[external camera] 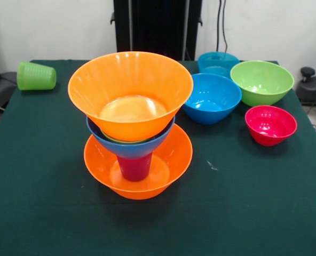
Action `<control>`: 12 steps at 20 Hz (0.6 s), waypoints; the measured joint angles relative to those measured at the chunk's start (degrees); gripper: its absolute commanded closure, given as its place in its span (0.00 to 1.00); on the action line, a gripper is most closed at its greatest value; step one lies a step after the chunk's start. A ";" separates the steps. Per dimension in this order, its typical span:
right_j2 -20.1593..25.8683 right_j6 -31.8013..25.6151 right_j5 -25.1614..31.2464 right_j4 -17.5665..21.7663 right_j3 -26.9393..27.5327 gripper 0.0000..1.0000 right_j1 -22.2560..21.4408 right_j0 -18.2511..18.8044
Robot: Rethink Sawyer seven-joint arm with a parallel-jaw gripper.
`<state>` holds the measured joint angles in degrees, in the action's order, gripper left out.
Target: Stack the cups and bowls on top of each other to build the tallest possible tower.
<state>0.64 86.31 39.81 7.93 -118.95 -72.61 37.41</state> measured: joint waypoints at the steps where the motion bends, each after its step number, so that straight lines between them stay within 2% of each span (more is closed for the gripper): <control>1: 0.55 -0.29 0.00 0.33 0.00 0.00 0.00 0.71; 12: 7.49 -1.11 -0.01 4.52 0.18 0.00 0.13 8.68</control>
<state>8.13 85.20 39.80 12.45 -118.76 -72.48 46.09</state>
